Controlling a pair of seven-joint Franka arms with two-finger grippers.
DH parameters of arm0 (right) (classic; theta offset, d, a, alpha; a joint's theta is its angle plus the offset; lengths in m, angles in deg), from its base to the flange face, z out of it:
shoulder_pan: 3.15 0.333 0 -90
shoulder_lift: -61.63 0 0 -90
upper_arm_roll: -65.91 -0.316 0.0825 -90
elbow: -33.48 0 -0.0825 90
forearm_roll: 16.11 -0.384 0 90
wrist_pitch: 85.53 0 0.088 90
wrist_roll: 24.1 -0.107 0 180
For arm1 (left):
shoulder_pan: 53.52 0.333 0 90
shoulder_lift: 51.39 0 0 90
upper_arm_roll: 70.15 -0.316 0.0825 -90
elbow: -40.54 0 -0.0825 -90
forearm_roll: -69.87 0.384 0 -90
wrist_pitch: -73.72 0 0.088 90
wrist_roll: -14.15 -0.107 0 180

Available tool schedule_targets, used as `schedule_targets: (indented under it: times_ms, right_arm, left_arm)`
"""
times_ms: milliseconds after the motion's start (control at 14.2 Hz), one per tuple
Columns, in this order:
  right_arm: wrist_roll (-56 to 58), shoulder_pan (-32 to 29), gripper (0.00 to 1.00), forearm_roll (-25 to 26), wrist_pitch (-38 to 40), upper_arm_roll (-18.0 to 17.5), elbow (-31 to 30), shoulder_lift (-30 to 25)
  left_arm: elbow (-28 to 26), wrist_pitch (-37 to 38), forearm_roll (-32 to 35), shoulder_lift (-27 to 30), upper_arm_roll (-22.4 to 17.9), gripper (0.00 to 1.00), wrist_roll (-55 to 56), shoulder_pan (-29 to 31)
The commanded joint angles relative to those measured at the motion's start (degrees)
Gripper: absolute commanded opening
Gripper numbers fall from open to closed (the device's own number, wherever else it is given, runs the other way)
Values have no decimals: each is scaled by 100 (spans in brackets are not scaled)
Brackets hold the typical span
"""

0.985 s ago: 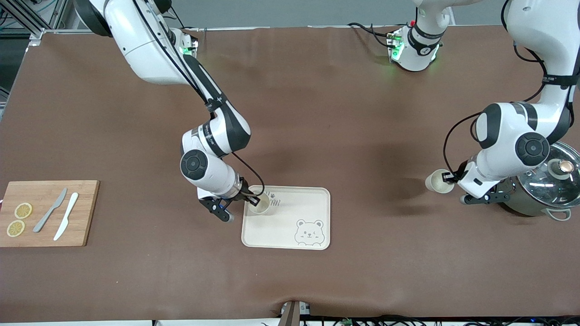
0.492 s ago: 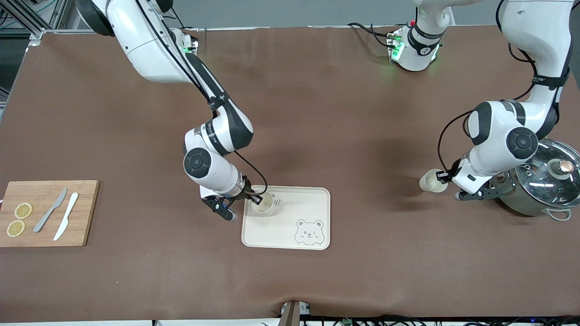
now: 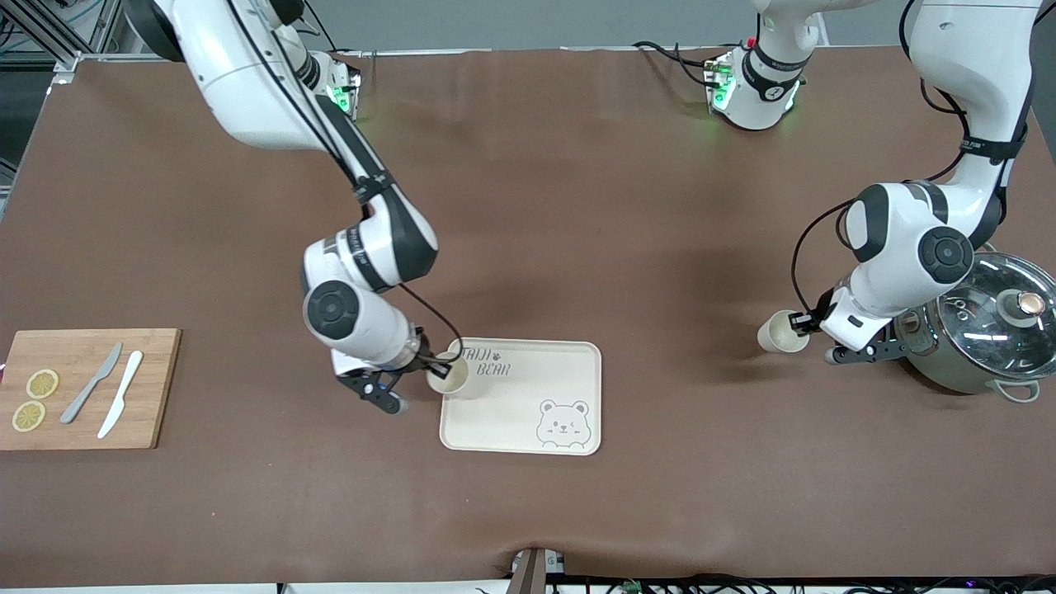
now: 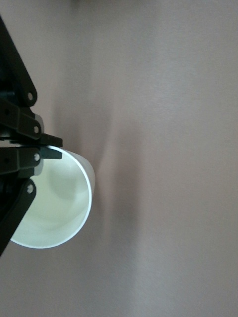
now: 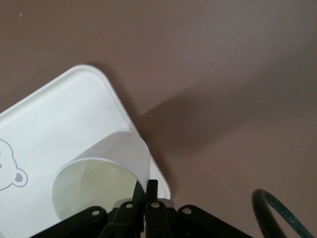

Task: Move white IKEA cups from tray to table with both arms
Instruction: 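Carry the cup toward the board while the left gripper sets its cup down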

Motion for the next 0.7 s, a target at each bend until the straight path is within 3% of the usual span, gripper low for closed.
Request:
schedule_targets:
  times_ms: [0, 563, 633]
  right_arm:
    - [872, -500, 0, 66, 777, -78, -155, -542]
    - [3518, -1793, 0, 259, 788, -60, -2174, -1992]
    - [3799, -2003, 0, 320, 788, -60, -2324, -2046]
  left_arm:
    - [-167, -444, -186, 86, 95, 0, -54, 87]
    - [-167, -1132, -186, -318, 174, 0, -54, 78]
    - [-167, -1132, -186, -327, 174, 19, -54, 70]
